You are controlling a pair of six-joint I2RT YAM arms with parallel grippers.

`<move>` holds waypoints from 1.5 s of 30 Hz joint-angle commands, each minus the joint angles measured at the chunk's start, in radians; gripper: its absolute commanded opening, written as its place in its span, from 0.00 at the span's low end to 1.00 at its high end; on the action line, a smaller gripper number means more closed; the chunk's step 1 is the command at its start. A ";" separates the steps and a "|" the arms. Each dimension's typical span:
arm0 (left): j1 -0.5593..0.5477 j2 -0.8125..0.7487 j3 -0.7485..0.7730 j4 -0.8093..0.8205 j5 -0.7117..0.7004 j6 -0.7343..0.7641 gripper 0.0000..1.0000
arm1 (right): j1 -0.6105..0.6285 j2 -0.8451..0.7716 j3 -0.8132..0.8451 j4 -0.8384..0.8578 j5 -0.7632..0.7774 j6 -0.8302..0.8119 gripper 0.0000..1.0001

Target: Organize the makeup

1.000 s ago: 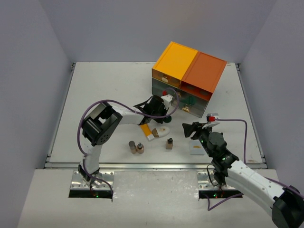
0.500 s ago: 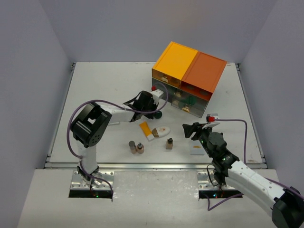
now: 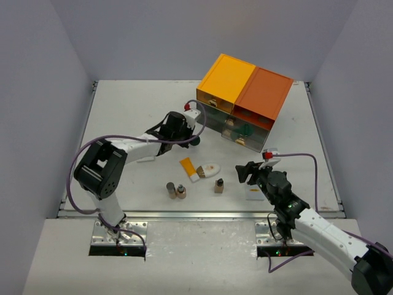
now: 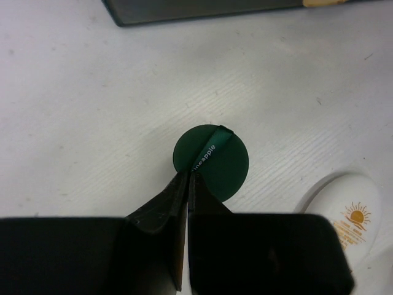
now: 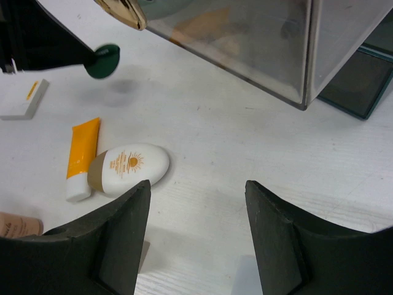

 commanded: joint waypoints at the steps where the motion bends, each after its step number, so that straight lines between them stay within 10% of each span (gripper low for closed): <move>1: 0.041 -0.172 -0.023 -0.011 -0.025 0.069 0.00 | -0.002 -0.023 0.056 -0.035 -0.022 -0.044 0.64; 11: 0.029 -0.417 0.167 -0.125 -0.015 0.082 0.00 | -0.002 -0.032 0.044 -0.039 -0.035 -0.048 0.64; 19: -0.222 -0.242 0.450 -0.233 -0.047 0.187 0.00 | -0.002 -0.032 0.050 -0.050 -0.038 -0.033 0.64; 34: -0.341 0.040 0.619 -0.229 -0.117 0.223 0.00 | -0.002 -0.082 0.047 -0.109 -0.005 -0.023 0.64; 40: -0.349 0.051 0.648 -0.233 -0.138 0.229 0.63 | -0.002 -0.084 0.069 -0.138 0.004 -0.020 0.64; 45: -0.348 0.043 0.679 -0.248 -0.159 0.226 0.77 | -0.002 -0.080 0.100 -0.176 0.012 -0.016 0.64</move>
